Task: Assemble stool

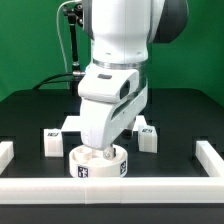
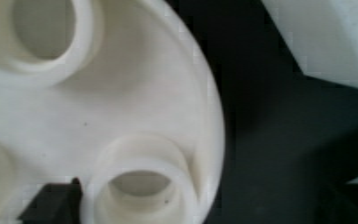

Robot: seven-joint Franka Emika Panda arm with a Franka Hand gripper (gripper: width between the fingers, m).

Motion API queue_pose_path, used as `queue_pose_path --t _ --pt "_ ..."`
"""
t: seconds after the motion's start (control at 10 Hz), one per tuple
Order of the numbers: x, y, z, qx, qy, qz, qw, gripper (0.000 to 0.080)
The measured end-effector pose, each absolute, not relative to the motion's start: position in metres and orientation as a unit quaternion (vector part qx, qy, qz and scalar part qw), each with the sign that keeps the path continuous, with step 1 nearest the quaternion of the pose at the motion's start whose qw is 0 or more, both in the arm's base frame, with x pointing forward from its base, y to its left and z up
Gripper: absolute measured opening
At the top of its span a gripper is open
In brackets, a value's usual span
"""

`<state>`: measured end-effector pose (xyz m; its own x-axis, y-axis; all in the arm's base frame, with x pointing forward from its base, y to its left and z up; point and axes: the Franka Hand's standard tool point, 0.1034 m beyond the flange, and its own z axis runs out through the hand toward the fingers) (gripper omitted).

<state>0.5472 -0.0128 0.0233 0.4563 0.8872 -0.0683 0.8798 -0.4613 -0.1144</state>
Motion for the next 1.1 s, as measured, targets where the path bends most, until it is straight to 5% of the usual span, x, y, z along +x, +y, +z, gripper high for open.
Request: queue_pose_path --t 0.5,0.6,0.7,0.8,1.1 --pt "0.544 -0.0166 0.0168 -0.854 -0.516 0.062 0.034 0.0617" --pt "0.544 -0.0166 0.0168 -0.854 -0.516 0.062 0.034 0.0431" --pt "0.5447 -0.0167 0.0177 -0.854 -0.516 0.061 0.033 0.0431" --pt "0.5448 -0.0168 0.0177 -0.854 -0.516 0.061 0.033 0.0328" --pt "0.5448 -0.0169 0.0177 -0.854 -0.516 0.061 0.033 0.0328"
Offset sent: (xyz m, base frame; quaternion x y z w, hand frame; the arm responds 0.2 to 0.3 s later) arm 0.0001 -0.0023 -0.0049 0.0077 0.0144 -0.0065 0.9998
